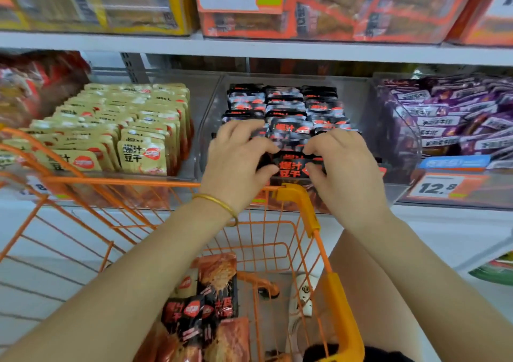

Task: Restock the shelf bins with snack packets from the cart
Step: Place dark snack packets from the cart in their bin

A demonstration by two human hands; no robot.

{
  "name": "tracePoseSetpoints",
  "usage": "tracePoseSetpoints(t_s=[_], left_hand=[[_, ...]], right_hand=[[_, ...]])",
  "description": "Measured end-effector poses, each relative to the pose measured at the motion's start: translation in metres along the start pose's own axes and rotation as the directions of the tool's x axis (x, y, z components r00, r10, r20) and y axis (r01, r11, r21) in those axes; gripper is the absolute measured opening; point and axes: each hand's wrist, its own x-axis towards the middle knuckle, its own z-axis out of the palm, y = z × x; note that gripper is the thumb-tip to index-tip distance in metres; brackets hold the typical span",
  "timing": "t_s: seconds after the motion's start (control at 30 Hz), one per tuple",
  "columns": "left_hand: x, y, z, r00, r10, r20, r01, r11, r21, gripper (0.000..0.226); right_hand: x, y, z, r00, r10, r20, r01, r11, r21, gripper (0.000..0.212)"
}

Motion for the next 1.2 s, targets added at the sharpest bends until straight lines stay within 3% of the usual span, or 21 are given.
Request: tracePoseSetpoints(t_s=[0.07,0.1,0.13,0.17,0.2,0.27,0.3,0.37,0.4,0.43,0.5,0.57,0.67,0.83,1.0,1.03,1.1,1.13,1.2], left_hand=[[-0.021,-0.019,-0.017,0.997,0.023,-0.070,-0.024,1.000,-0.017,0.021],[-0.035,-0.031,-0.025,0.998,0.044,-0.052,-0.044,0.999,0.001,0.022],[-0.049,-0.043,-0.032,0.998,0.068,-0.015,-0.068,0.997,0.026,0.024],[-0.064,-0.054,-0.037,0.996,0.087,0.015,-0.088,0.995,0.049,0.025],[-0.076,-0.064,-0.040,0.995,0.091,0.028,-0.093,0.994,0.062,0.025],[-0.095,-0.078,-0.039,0.998,0.051,0.028,-0.052,0.998,0.040,0.023],[-0.101,-0.083,-0.035,0.999,0.010,0.031,-0.011,1.000,0.007,0.021],[-0.105,-0.090,-0.026,0.993,-0.095,0.073,0.099,0.994,-0.052,0.015],[-0.106,-0.093,-0.022,0.984,-0.140,0.114,0.147,0.987,-0.060,0.014],[-0.107,-0.097,-0.018,0.972,-0.175,0.156,0.186,0.981,-0.059,0.014],[-0.110,-0.104,-0.013,0.945,-0.222,0.242,0.241,0.969,-0.054,0.014],[-0.112,-0.110,-0.010,0.904,-0.246,0.349,0.271,0.962,-0.022,0.017],[-0.116,-0.114,-0.006,0.815,-0.299,0.497,0.314,0.948,0.056,0.022],[-0.118,-0.117,-0.005,0.762,-0.353,0.543,0.364,0.927,0.091,0.021],[-0.120,-0.113,-0.005,0.770,-0.345,0.537,0.364,0.928,0.076,0.022],[-0.120,-0.112,-0.005,0.770,-0.343,0.538,0.365,0.928,0.069,0.023],[-0.120,-0.110,-0.005,0.771,-0.349,0.533,0.390,0.920,0.039,0.022],[-0.120,-0.109,-0.005,0.769,-0.360,0.529,0.416,0.909,0.015,0.022],[-0.119,-0.106,-0.006,0.750,-0.391,0.533,0.488,0.872,-0.047,0.024]], right_hand=[[-0.006,-0.021,0.002,0.998,-0.069,0.000,0.069,0.992,0.106,0.013],[-0.008,-0.034,0.006,0.989,-0.101,0.108,0.082,0.982,0.171,0.011],[-0.009,-0.046,0.012,0.943,-0.134,0.304,0.065,0.972,0.228,0.011],[-0.009,-0.059,0.022,0.830,-0.172,0.531,0.042,0.968,0.248,0.013],[-0.009,-0.071,0.037,0.654,-0.202,0.729,0.040,0.971,0.234,0.018],[-0.014,-0.095,0.074,0.301,-0.244,0.922,0.092,0.970,0.227,0.027],[-0.018,-0.106,0.093,0.179,-0.246,0.953,0.132,0.966,0.224,0.031],[-0.034,-0.119,0.126,0.035,-0.193,0.981,0.193,0.964,0.183,0.037],[-0.044,-0.122,0.137,0.014,-0.162,0.987,0.204,0.966,0.156,0.041],[-0.054,-0.124,0.145,0.027,-0.139,0.990,0.208,0.969,0.130,0.040],[-0.072,-0.125,0.156,0.180,-0.136,0.974,0.235,0.968,0.092,0.037],[-0.085,-0.123,0.166,0.267,-0.144,0.953,0.337,0.940,0.047,0.056],[-0.094,-0.121,0.175,0.228,-0.126,0.966,0.405,0.914,0.024,0.100],[-0.097,-0.116,0.176,0.182,-0.140,0.973,0.422,0.905,0.051,0.119],[-0.089,-0.121,0.167,0.212,-0.124,0.969,0.346,0.937,0.044,0.109],[-0.085,-0.125,0.164,0.207,-0.103,0.973,0.323,0.946,0.031,0.094],[-0.073,-0.131,0.158,0.254,-0.112,0.961,0.291,0.956,0.035,0.027],[-0.065,-0.132,0.155,0.280,-0.129,0.951,0.296,0.954,0.042,0.012],[-0.045,-0.131,0.142,0.274,-0.120,0.954,0.301,0.953,0.034,0.033]])
